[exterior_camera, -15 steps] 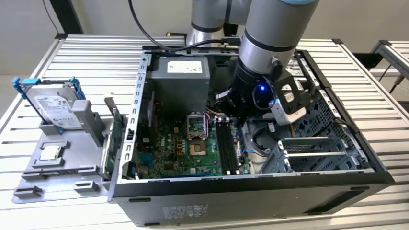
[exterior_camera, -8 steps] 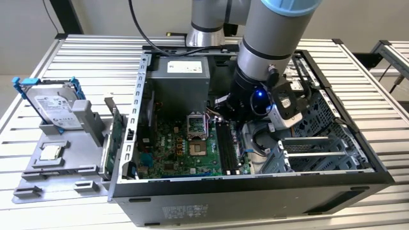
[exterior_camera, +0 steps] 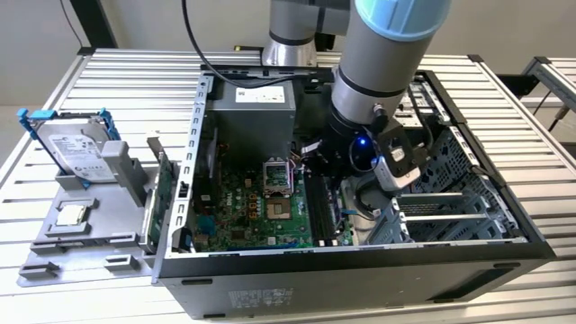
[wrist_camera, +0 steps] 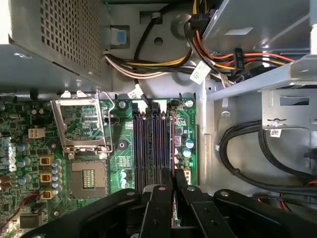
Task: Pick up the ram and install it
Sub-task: 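Insert the ram into the slot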
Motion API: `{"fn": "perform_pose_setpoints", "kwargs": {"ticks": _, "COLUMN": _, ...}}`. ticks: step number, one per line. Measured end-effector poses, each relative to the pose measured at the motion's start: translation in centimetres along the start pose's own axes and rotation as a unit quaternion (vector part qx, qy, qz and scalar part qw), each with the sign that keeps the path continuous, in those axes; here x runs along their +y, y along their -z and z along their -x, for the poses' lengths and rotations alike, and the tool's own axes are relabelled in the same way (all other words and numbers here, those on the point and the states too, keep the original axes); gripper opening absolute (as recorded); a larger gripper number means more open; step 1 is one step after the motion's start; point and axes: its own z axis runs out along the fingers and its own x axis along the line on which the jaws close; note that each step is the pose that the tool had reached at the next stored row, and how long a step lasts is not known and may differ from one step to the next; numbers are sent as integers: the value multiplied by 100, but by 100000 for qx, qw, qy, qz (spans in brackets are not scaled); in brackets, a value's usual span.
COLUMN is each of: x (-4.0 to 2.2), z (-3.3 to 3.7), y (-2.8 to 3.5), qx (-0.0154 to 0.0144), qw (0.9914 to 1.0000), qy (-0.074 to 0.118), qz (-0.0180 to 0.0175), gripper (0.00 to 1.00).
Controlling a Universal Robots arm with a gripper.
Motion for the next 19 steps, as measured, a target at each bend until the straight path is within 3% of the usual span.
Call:
{"fn": "perform_pose_setpoints", "kwargs": {"ticks": 8, "x": -9, "z": -13, "y": -138, "qx": 44, "qw": 99999, "qy": 437, "qz": 3, "gripper": 0}}
{"fn": "perform_pose_setpoints", "kwargs": {"ticks": 16, "x": -16, "z": -14, "y": -171, "qx": 225, "qw": 99992, "qy": 1248, "qz": -9, "gripper": 0}}
{"fn": "perform_pose_setpoints", "kwargs": {"ticks": 19, "x": -17, "z": -14, "y": -182, "qx": 477, "qw": 99982, "qy": 1832, "qz": 2, "gripper": 0}}
